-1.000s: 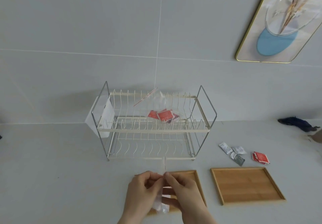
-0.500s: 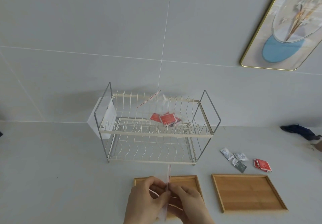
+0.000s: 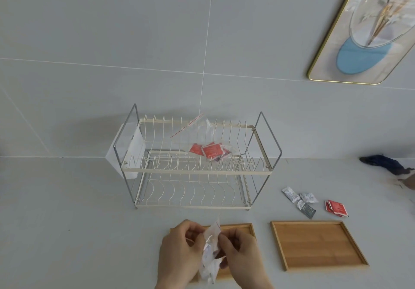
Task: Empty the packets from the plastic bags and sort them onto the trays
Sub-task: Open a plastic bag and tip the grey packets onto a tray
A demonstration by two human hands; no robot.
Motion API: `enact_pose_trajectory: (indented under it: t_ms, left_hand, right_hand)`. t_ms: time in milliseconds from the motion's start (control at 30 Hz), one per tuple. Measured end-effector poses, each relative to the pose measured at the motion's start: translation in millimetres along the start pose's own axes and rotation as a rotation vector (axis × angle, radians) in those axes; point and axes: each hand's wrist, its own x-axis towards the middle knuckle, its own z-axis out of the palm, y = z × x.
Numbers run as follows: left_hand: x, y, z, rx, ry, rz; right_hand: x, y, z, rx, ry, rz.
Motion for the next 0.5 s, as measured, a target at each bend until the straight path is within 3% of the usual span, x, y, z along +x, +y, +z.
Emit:
enact_pose_trajectory:
  t_ms: [133,300,500]
  left_hand:
    - [11,-9,-16,0.048,0.127,0.018]
    - [10,-10,-11,0.068,0.108,0.084]
    - [17,-23,-20,-0.036,0.101,0.150]
  right_hand:
    - [6,3,-16,-0.126,0.136,-0.020]
    - [6,-3,-16,-0.177,0.240,-0.096]
    - [2,-35,-30,-0.027,0.089,-0.082]
